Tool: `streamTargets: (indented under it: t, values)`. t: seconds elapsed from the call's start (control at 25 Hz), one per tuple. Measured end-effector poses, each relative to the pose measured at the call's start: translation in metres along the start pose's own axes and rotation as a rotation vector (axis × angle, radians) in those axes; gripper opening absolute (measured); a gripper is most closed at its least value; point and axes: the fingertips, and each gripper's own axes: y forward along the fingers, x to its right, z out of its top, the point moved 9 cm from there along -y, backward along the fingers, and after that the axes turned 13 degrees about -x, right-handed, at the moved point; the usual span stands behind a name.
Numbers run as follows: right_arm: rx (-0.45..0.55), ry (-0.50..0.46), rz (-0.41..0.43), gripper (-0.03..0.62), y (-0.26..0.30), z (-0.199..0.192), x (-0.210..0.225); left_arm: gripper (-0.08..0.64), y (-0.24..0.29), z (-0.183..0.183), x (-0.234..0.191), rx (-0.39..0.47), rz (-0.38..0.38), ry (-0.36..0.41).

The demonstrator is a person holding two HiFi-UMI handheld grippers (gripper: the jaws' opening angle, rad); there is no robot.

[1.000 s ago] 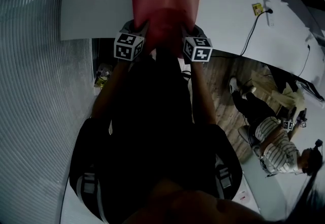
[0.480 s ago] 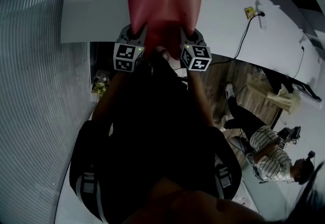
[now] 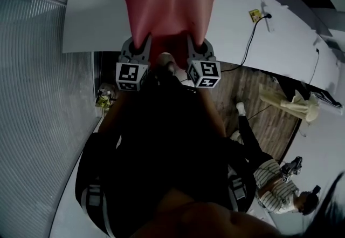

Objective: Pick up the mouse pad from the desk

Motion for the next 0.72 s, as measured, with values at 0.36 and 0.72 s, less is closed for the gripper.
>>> streamTargets:
  t: [0.36, 0.72]
  values:
    - [0.102, -0.026, 0.002, 0.04, -0.056, 0.002, 0.013, 0.037, -0.027, 0.013, 0.044, 0.122, 0.027, 0.046]
    - [0.177, -0.001, 0.037, 0.043, -0.08, -0.01, 0.011, 0.037, -0.051, 0.017, 0.071, 0.12, 0.039, 0.072]
